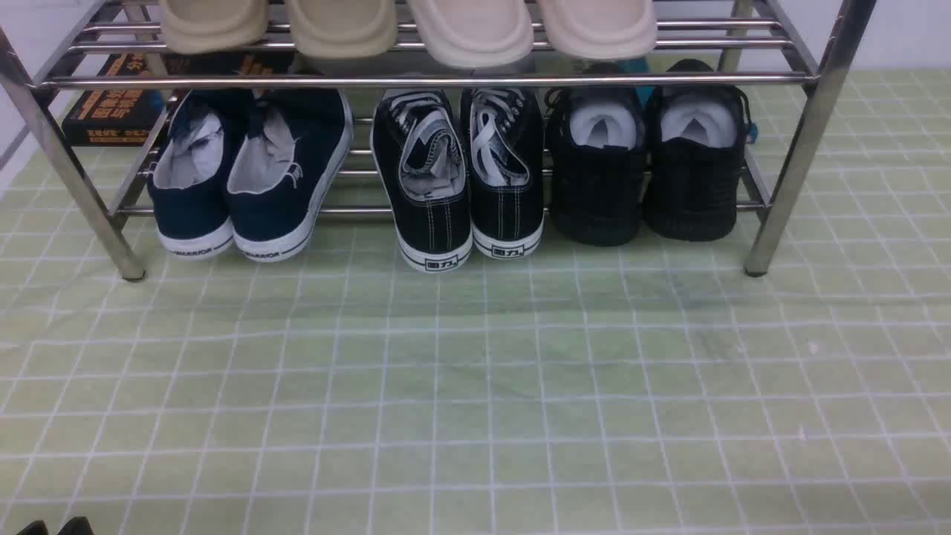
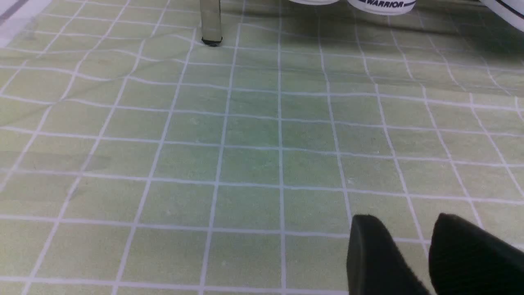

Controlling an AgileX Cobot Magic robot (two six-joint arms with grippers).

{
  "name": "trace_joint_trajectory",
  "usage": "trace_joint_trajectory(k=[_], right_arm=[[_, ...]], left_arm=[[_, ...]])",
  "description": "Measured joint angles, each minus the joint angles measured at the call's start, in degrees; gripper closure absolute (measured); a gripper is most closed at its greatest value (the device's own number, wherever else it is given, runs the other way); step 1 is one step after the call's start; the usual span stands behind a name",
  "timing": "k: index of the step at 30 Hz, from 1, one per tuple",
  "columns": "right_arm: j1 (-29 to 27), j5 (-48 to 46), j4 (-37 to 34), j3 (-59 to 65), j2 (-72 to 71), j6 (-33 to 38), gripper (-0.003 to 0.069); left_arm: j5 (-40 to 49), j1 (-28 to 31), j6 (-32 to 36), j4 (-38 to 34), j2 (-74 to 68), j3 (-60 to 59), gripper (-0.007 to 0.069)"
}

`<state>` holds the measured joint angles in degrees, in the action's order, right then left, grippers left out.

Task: Take the shoes off the shelf with your hand from the green coffee tablecloth.
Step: 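Grasp the leftmost shoe on the bottom shelf of the shoe rack with the left gripper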

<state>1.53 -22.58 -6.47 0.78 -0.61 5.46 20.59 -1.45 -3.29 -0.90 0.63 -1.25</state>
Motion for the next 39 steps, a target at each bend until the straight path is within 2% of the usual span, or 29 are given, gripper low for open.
trace_joint_trajectory(k=[23, 25, 26, 31, 32, 33, 35, 39], right_arm=[[0.0, 0.0, 0.0, 0.0, 0.0, 0.0, 0.0419], [0.0, 0.0, 0.0, 0.0, 0.0, 0.0, 0.0419], [0.0, 0.0, 0.0, 0.0, 0.0, 0.0, 0.0419], [0.0, 0.0, 0.0, 0.0, 0.0, 0.0, 0.0419], [0.0, 0.0, 0.0, 0.0, 0.0, 0.0, 0.0419], [0.0, 0.0, 0.0, 0.0, 0.0, 0.0, 0.0419], [0.0, 0.0, 0.0, 0.0, 0.0, 0.0, 0.0419], [0.0, 0.0, 0.0, 0.0, 0.0, 0.0, 0.0419]], left_arm=[[0.0, 0.0, -0.3, -0.7, 0.0, 0.0, 0.0385], [0.0, 0.0, -2.3, -3.5, 0.0, 0.0, 0.0385], [0.0, 0.0, -6.7, -9.8, 0.0, 0.0, 0.0385], [0.6, 0.0, -20.6, -28.5, 0.0, -0.2, 0.0385], [0.6, 0.0, -21.2, -29.2, 0.0, -0.2, 0.0385], [0.7, 0.0, -25.1, -34.3, 0.0, -0.2, 0.0385], [0.4, 0.0, -27.6, -38.1, 0.0, -0.2, 0.0385], [-0.9, 0.0, -28.3, -38.5, 0.0, -0.2, 0.0385]])
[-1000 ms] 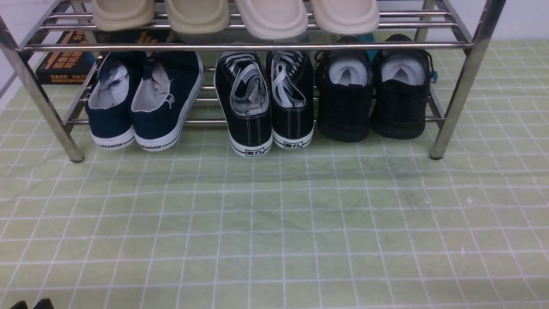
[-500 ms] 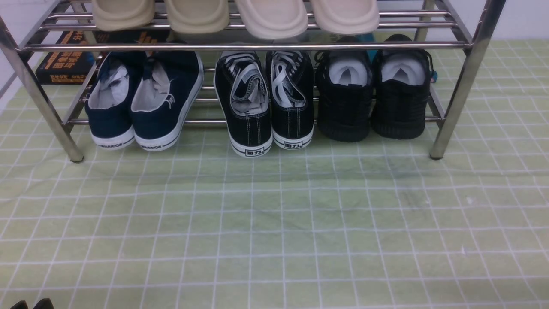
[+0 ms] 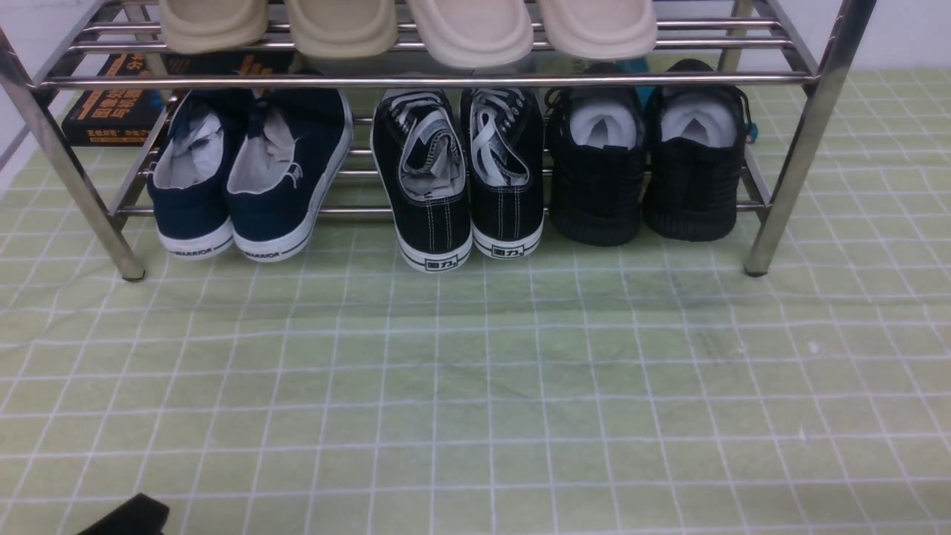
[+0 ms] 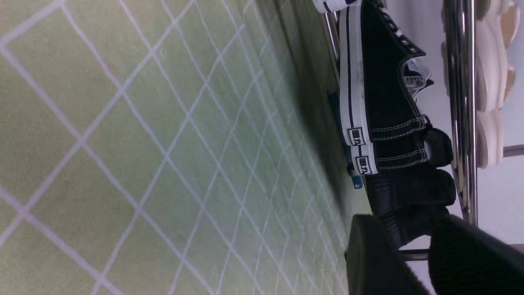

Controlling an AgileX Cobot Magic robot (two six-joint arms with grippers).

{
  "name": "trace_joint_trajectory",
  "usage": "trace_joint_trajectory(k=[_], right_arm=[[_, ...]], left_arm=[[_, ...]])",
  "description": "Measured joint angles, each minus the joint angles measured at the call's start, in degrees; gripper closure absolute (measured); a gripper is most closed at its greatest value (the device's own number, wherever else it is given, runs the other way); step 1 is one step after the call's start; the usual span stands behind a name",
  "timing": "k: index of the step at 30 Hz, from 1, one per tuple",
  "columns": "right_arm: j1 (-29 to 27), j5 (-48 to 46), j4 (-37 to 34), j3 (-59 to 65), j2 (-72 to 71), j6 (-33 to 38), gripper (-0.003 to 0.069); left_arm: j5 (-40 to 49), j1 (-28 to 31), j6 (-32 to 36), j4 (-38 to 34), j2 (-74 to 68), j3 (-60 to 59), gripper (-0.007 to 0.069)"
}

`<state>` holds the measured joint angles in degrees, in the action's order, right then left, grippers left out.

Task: Take the shoes off the shelf with your hand from the green coffee tablecloth.
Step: 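Grasp the leftmost shoe on the bottom shelf of the shoe rack with the left gripper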

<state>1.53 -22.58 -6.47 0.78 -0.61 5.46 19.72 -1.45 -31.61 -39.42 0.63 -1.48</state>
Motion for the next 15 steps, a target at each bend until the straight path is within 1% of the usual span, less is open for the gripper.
trace_joint_trajectory(k=[6, 8, 9, 10, 11, 12, 13, 15], right_arm=[[0.0, 0.0, 0.0, 0.0, 0.0, 0.0, 0.0419], [0.0, 0.0, 0.0, 0.0, 0.0, 0.0, 0.0419], [0.0, 0.0, 0.0, 0.0, 0.0, 0.0, 0.0419], [0.0, 0.0, 0.0, 0.0, 0.0, 0.0, 0.0419], [0.0, 0.0, 0.0, 0.0, 0.0, 0.0, 0.0419], [0.0, 0.0, 0.0, 0.0, 0.0, 0.0, 0.0419], [0.0, 0.0, 0.0, 0.0, 0.0, 0.0, 0.0419], [0.0, 0.0, 0.0, 0.0, 0.0, 0.0, 0.0419]], left_arm=[[-1.6, 0.0, 0.1, 0.2, 0.0, 0.0, 0.0392], [-1.7, 0.0, 0.1, 0.1, 0.0, 0.5, 0.0433], [-1.4, 0.0, 0.4, 0.1, 0.0, 2.0, 0.0467], [-1.4, 0.0, 0.5, 0.1, 0.0, 2.4, 0.0467], [-0.9, 0.0, 1.8, 0.3, 0.0, 5.0, 0.0524], [-0.8, 0.0, 2.2, 0.5, 0.0, 6.5, 0.0539], [0.2, 0.0, 4.4, 2.2, -0.2, 11.3, 0.0592], [1.2, 0.0, 5.0, 3.3, -1.1, 14.4, 0.0615]])
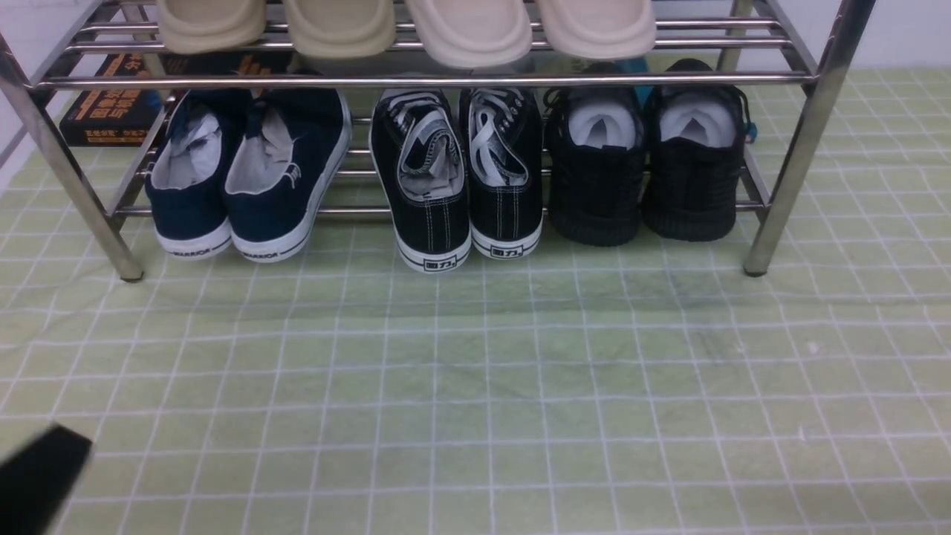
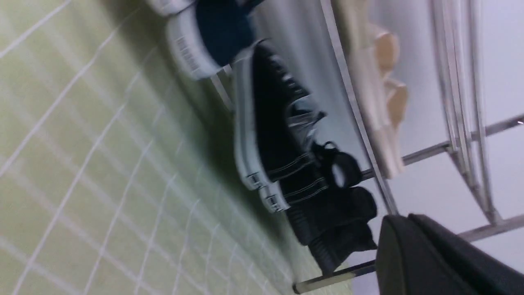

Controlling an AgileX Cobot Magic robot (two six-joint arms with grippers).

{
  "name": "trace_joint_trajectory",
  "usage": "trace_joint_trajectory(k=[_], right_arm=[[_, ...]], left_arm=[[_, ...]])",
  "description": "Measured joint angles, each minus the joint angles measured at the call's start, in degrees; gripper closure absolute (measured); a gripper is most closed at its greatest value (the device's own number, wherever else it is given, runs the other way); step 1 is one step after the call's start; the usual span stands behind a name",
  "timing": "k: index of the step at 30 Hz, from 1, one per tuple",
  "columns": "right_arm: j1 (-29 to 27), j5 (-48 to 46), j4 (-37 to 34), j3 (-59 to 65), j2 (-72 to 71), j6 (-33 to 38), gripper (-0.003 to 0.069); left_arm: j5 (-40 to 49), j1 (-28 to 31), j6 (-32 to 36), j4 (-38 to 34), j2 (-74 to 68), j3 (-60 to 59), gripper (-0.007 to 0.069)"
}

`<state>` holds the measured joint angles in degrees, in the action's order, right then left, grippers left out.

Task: Take the shoes off the shelf with your hand from the green coffee tablecloth.
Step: 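Grasp the leftmost shoe on the bottom shelf of the shoe rack with the left gripper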

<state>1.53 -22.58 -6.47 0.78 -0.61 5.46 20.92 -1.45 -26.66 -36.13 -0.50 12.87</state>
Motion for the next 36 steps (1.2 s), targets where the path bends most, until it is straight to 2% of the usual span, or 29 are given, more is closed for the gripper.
trace_joint_trajectory(k=[3, 4, 5, 6, 7, 11, 15, 21, 25, 29, 36], right_arm=[[0.0, 0.0, 0.0, 0.0, 0.0, 0.0, 0.0419], [0.0, 0.0, 0.0, 0.0, 0.0, 0.0, 0.0419], [0.0, 0.0, 0.0, 0.0, 0.0, 0.0, 0.0419], [0.0, 0.0, 0.0, 0.0, 0.0, 0.0, 0.0419], [0.0, 0.0, 0.0, 0.0, 0.0, 0.0, 0.0419], [0.0, 0.0, 0.0, 0.0, 0.0, 0.0, 0.0419], [0.0, 0.0, 0.0, 0.0, 0.0, 0.0, 0.0419], [0.0, 0.0, 0.0, 0.0, 0.0, 0.0, 0.0419], [0.0, 0.0, 0.0, 0.0, 0.0, 0.0, 0.0419], [0.0, 0.0, 0.0, 0.0, 0.0, 0.0, 0.0419], [0.0, 0.0, 0.0, 0.0, 0.0, 0.0, 0.0419]], left_arm=[[10.6, 0.0, 0.4, 5.8, -10.4, 6.9, 0.0624], [11.4, 0.0, 0.4, 6.1, -11.1, 7.2, 0.0624], [17.6, 0.0, 0.5, 8.9, -17.6, 8.8, 0.0624], [18.3, 0.0, 0.5, 9.3, -18.5, 8.9, 0.0624], [22.9, 0.0, 0.7, 11.7, -24.5, 10.1, 0.0624], [28.0, 0.0, 2.8, 18.0, -40.1, 15.5, 0.0618], [27.8, 0.0, 4.6, 22.5, -49.2, 21.9, 0.0577], [25.8, 0.0, 0.8, 35.4, -66.1, 37.1, 0.0363], [22.7, 0.0, -1.7, 39.9, -72.9, 45.4, 0.0243], [19.0, 0.0, -2.2, 40.7, -79.8, 53.4, 0.0191], [16.1, 0.0, -3.2, 41.9, -91.7, 63.8, 0.0179]])
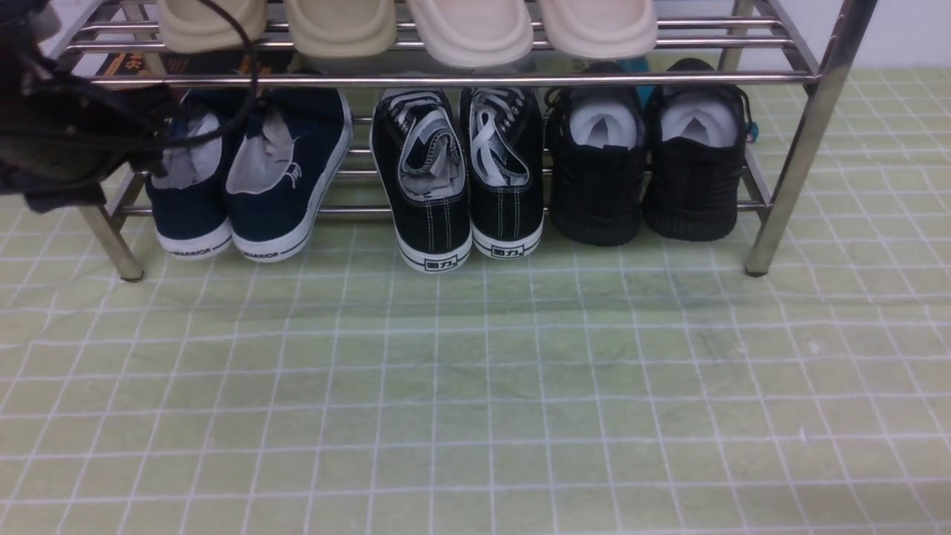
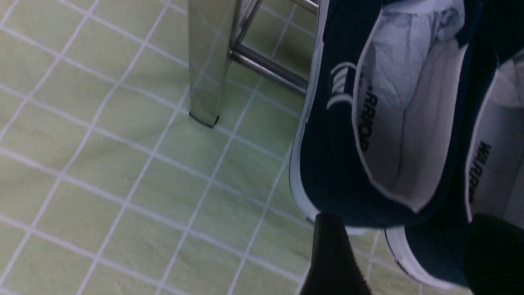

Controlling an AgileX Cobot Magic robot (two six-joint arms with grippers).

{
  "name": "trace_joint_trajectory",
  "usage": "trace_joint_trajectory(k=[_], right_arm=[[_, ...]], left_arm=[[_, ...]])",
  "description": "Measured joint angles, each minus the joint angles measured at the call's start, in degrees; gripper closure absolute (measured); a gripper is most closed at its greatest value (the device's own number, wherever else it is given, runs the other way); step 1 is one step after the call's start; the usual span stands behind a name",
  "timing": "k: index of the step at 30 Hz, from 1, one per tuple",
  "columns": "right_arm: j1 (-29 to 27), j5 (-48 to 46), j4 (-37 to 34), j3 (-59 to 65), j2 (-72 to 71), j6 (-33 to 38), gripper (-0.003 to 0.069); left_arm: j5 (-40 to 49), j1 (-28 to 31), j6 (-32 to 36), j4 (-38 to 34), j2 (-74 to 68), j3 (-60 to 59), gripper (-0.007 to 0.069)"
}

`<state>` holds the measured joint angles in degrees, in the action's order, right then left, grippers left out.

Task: Take the shoes off the shelf with your hand from the green coffee tablecloth.
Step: 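Grasp the leftmost shoe on the bottom shelf of the shoe rack with the left gripper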

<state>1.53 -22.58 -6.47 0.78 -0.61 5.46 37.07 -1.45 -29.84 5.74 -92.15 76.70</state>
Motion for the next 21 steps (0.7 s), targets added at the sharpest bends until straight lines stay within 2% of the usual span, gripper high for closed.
trace_joint_trajectory(k=[7, 12, 15, 21], right_arm=[[0.0, 0.0, 0.0, 0.0, 0.0, 0.0, 0.0419], [0.0, 0.0, 0.0, 0.0, 0.0, 0.0, 0.0419], [0.0, 0.0, 0.0, 0.0, 0.0, 0.0, 0.0419], [0.0, 0.0, 0.0, 0.0, 0.0, 0.0, 0.0419]], left_arm=[[-4.9, 0.0, -0.1, 1.6, -7.0, 3.1, 0.0178], [-7.9, 0.0, -0.1, 4.6, -9.2, 3.1, 0.0178], [-10.0, 0.0, -0.1, 8.8, -10.6, 3.1, 0.0178], [-12.0, 0.0, -0.1, 11.6, -13.0, 3.1, 0.0189]])
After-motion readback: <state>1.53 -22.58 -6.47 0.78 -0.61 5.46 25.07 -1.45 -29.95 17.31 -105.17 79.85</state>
